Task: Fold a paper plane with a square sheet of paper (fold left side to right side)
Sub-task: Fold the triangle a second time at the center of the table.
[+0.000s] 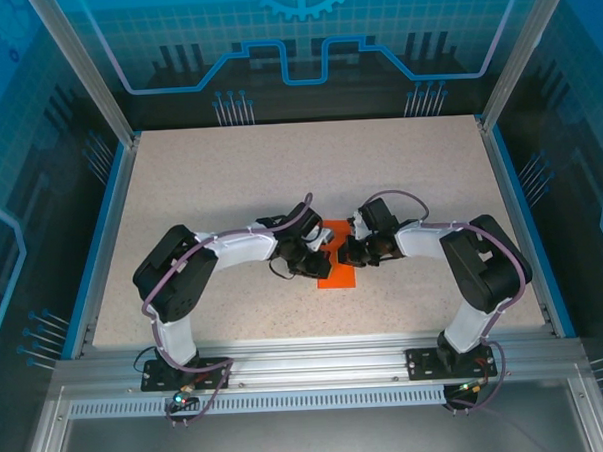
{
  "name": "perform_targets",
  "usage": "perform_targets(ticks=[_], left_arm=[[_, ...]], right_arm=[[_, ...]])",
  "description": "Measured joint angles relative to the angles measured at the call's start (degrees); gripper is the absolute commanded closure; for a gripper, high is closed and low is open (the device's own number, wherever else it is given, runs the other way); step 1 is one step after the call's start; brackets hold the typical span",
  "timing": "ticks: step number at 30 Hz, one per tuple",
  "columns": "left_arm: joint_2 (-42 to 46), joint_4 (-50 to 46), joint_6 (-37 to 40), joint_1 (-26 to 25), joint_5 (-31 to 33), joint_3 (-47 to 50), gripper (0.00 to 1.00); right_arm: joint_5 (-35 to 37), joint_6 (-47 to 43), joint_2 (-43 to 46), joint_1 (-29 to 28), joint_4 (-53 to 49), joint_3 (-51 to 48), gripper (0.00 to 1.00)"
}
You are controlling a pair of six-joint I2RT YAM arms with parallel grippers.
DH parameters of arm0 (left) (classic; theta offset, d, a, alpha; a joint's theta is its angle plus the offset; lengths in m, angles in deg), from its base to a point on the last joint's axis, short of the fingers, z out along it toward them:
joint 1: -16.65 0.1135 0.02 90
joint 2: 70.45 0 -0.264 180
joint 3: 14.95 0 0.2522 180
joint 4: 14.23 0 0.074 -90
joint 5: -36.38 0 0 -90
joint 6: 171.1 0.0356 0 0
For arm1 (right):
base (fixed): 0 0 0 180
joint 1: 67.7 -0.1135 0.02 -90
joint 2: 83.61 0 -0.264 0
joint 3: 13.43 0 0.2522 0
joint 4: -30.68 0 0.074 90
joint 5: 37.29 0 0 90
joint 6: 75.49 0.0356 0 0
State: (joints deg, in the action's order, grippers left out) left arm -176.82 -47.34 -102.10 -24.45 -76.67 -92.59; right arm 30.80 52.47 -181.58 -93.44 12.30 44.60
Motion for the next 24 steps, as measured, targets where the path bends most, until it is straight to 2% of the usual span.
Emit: perform_targets(ticks=[10, 24], left_arm=[[-5.6, 0.3, -0.1, 0.0, -1.5, -2.5, 1.00], [-4.2, 3.0, -1.2, 0.1, -1.8, 0.2, 1.00]], right_arm=[[0.0, 0.0, 0.0, 0.0, -0.2, 0.1, 0.96], [0.2, -0.1, 0.0, 0.2, -1.6, 0.5, 0.96]])
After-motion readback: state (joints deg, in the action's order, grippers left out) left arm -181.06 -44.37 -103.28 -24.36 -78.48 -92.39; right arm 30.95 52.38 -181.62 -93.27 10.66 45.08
